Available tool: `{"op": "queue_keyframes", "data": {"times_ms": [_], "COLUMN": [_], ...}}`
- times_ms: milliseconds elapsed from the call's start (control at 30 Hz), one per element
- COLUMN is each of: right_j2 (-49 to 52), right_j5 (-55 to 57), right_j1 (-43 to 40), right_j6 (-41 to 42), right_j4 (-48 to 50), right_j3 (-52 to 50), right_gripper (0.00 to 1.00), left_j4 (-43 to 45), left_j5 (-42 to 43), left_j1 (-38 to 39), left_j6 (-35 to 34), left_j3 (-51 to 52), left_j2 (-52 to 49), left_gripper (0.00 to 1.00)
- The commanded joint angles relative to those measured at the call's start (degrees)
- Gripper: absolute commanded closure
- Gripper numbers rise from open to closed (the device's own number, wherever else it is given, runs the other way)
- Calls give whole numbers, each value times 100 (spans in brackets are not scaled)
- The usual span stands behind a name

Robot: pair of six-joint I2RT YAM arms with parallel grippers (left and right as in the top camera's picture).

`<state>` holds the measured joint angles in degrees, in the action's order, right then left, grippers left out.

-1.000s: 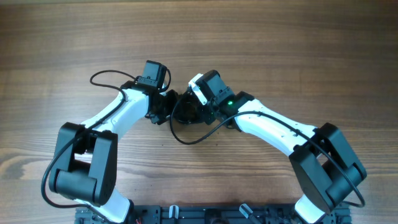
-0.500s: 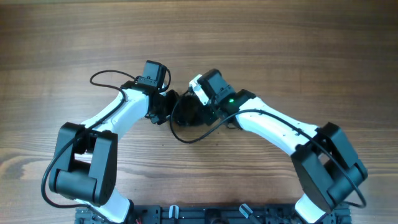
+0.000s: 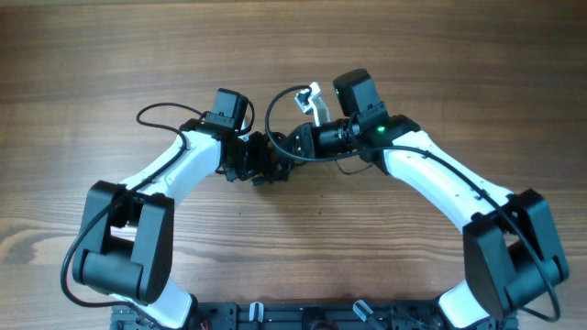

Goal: Untangle cables

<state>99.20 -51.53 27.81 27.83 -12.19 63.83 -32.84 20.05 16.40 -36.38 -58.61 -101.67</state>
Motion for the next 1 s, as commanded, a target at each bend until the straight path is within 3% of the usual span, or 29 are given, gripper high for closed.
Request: {"op": "queue_keyframes", "data": {"times_ms": [0,200,467,633,767,833,933,967], "right_j2": [-114,-116,-116,-116,-116,-114,-105,-105], "right_j5": [-1314,-2109,-3117,-2900,-3971,-3991,-4081,-4096], "right_j1": [-37,-170,-837,-1113,-1051,-973,-973,-973], "right_j6": [1279,3056,5836,8786,8131,7820,7079,6618], "right_j4": [776,2531,5613,9820,10024,10089,9350,8861], "right_j3": [129,129,129,129,129,13,-149,-214], "right_gripper": [96,96,96,96,96,96,96,95], "left_j4": [-33,-79,-273,-271,-260,-208,-205,-210], "left_j5": [-315,-481,-1226,-1499,-1384,-1165,-1047,-1029], "left_j1": [-37,-37,-37,-37,-37,-37,-37,-37], "left_j6": [-9,-7,-11,-20,-33,-31,-31,-31], "left_j3": [26,26,26,26,26,26,26,26], "left_j2": [-61,-61,-61,-61,-61,-61,-61,-61], "left_gripper": [79,92,96,96,96,96,96,88]}}
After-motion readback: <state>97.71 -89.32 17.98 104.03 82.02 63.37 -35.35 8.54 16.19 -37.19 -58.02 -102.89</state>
